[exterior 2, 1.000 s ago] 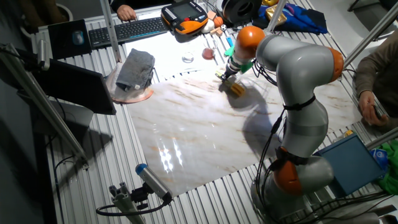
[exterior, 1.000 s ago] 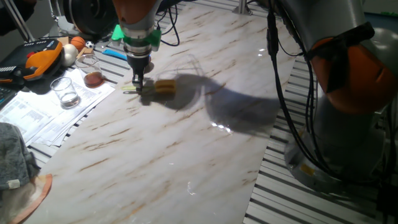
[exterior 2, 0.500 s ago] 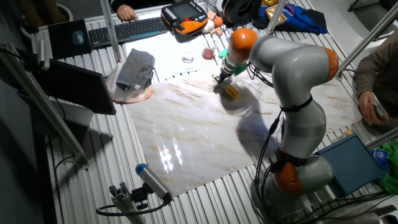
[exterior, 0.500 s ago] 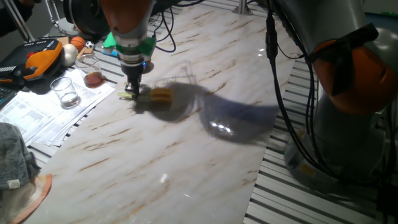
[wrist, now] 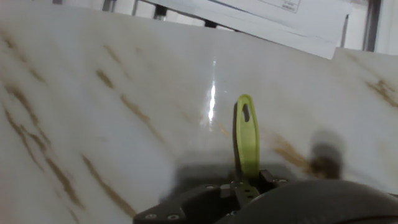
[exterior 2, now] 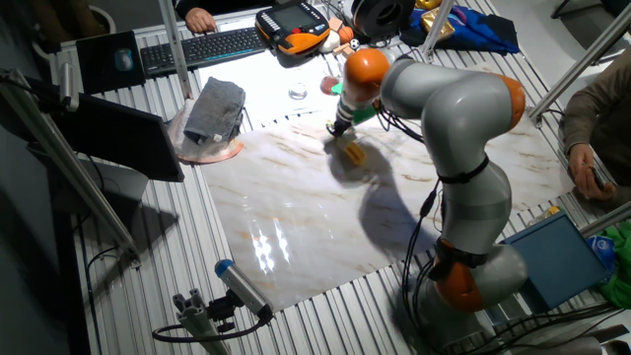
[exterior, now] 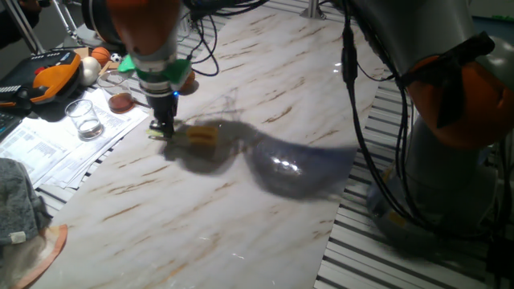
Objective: Scrub the table with a brush
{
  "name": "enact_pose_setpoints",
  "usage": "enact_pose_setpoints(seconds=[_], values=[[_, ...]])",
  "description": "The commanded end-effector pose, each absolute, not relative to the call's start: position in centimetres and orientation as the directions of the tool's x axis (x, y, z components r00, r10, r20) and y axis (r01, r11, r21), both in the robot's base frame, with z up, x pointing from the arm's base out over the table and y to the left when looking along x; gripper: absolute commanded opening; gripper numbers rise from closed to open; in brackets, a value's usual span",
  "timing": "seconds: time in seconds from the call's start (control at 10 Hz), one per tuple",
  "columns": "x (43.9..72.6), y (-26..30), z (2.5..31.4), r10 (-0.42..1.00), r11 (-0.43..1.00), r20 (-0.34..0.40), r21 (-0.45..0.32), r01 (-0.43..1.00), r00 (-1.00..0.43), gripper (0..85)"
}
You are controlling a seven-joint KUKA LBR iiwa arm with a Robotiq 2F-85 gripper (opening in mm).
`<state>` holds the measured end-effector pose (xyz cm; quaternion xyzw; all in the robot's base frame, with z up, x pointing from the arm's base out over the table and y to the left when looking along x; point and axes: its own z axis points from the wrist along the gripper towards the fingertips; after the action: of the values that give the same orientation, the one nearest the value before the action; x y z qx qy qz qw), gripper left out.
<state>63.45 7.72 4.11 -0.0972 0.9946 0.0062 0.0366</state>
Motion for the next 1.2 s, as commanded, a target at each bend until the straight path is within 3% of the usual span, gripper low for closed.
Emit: enact_pose_setpoints(seconds=[0.0,0.2,0.3,0.4,0.7,0.8,0.9,1.1], values=[[63.4,8.5,4.4,-0.172,0.985,-0.019,-0.008,-0.171,-0.985,0.0],[62.8,10.2,5.3,-0.107,0.993,0.012,-0.048,-0.108,-0.994,34.0],[62.6,10.7,5.4,-0.089,0.994,0.014,-0.059,-0.089,-0.996,34.0],[62.5,10.8,5.5,-0.080,0.995,0.024,-0.058,-0.082,-0.996,51.0],[62.0,11.9,6.7,-0.063,0.997,0.035,-0.050,-0.065,-0.997,51.0],[61.4,12.5,7.9,-0.061,0.996,0.036,-0.061,-0.063,-0.997,34.0],[60.7,12.7,9.0,-0.078,0.995,0.041,-0.057,-0.080,-0.996,34.0],[59.5,12.1,10.5,-0.160,0.987,0.041,-0.009,-0.161,-0.986,0.0]])
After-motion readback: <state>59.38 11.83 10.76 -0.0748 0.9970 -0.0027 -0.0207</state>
